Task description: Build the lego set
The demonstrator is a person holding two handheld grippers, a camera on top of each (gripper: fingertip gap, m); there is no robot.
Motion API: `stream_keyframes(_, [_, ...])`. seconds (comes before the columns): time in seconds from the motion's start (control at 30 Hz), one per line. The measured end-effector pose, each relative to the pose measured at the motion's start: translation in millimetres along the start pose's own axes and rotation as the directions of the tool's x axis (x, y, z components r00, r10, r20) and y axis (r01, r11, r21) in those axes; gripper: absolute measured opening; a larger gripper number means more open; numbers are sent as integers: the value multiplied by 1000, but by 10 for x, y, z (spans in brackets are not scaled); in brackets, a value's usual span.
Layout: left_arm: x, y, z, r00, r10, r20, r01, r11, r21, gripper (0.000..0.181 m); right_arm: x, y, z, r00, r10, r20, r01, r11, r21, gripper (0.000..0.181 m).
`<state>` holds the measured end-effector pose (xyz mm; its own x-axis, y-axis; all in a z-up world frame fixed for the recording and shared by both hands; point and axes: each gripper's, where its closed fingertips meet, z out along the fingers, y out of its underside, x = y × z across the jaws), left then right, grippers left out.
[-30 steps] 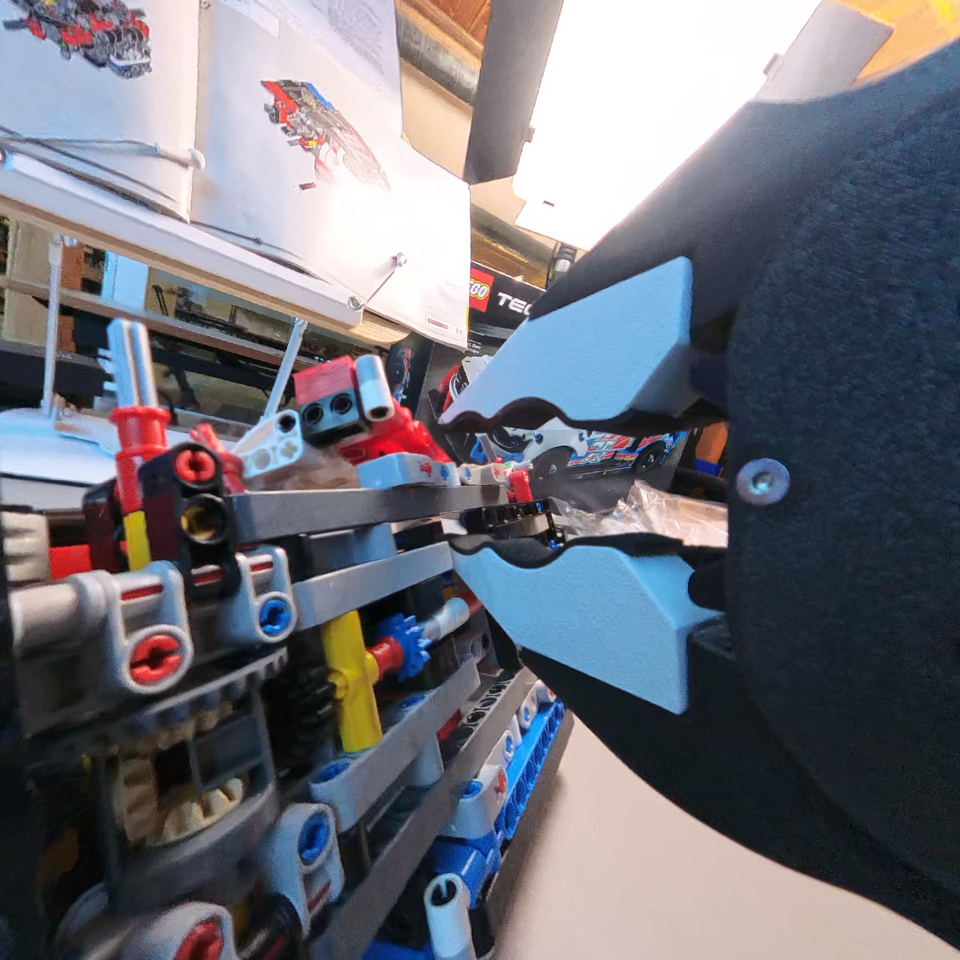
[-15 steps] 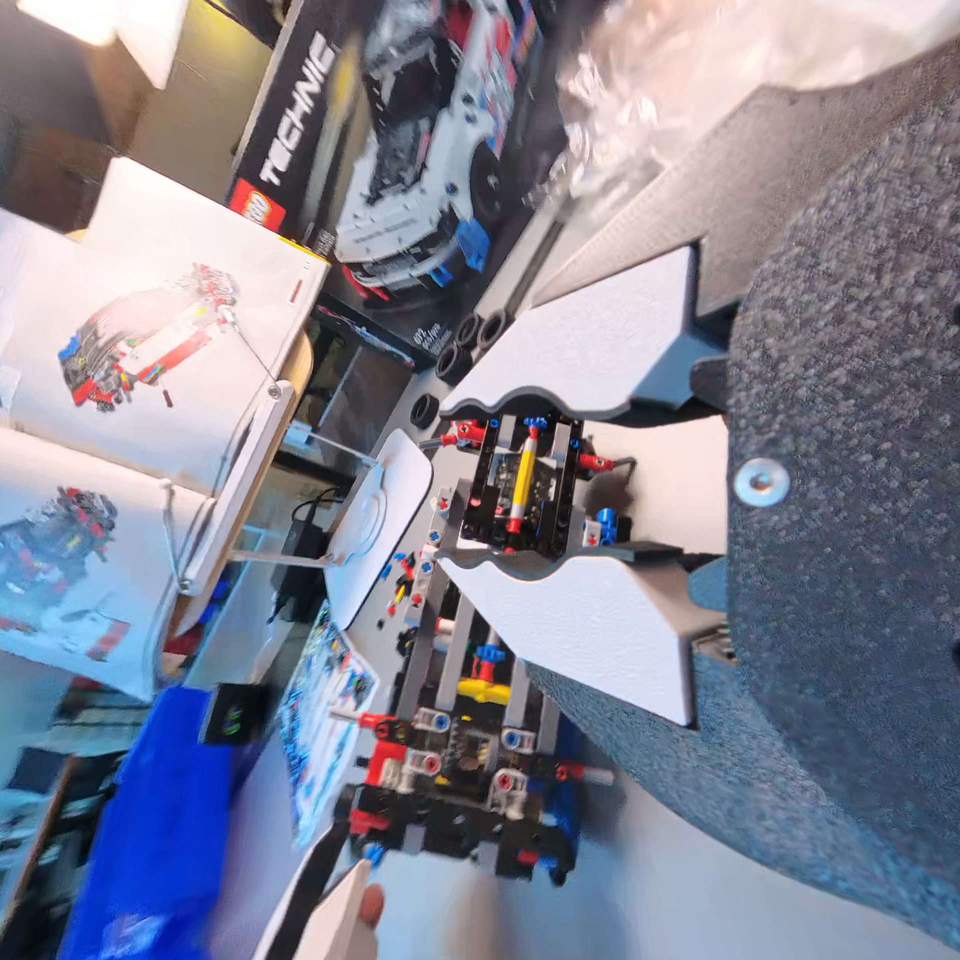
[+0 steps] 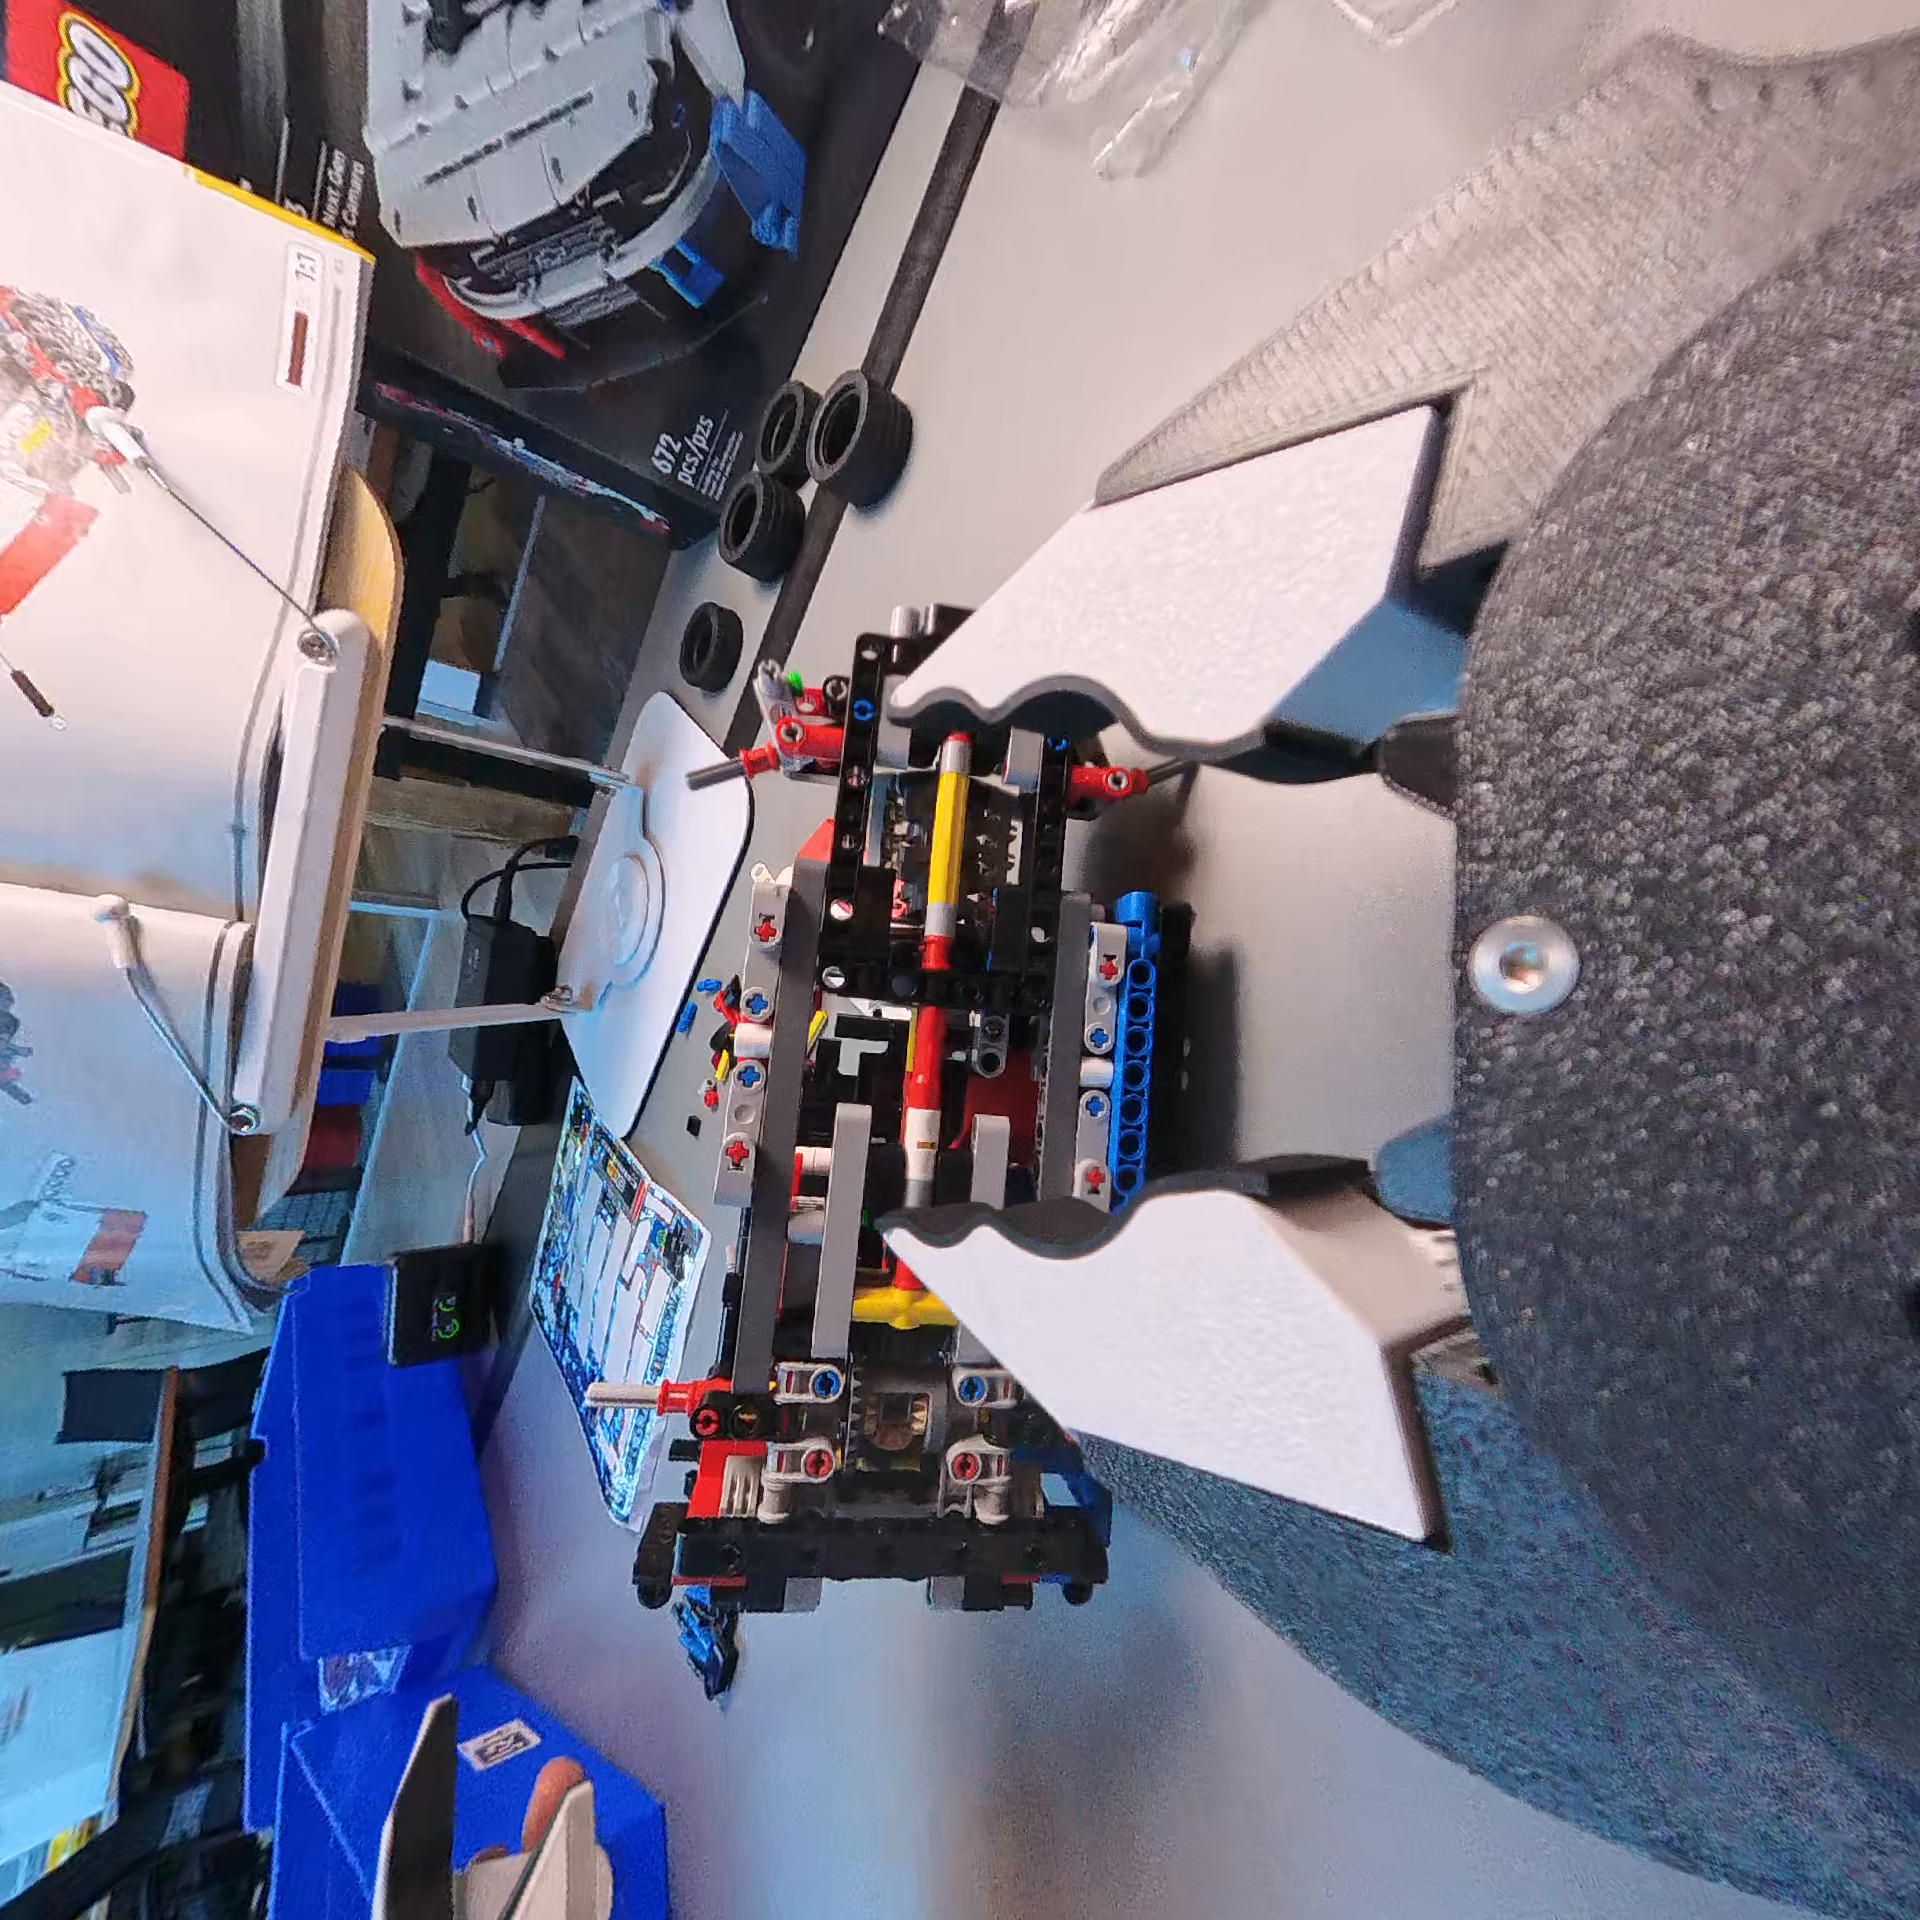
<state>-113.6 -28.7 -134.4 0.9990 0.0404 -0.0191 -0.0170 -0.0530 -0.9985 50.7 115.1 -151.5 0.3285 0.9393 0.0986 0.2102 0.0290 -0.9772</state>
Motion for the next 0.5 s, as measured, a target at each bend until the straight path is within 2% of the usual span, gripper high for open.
stream_keyframes(0.2, [-101, 74, 53, 994, -106, 0, 106, 994, -32, 94, -61, 92, 44, 1000, -25, 11, 26, 999, -43, 96])
stream_keyframes(0.4, [15, 105, 15, 997, -65, -31, 63, 996, -61, 94, 23, 33, -1, 996, -69, -47, 69, 998, 1, 93])
stream_keyframes(0.5, [164, 187, 1, 992, -74, -106, 62, 992, -110, 91, 104, 32, -9, 997, -47, -67, 49, 999, 17, 91])
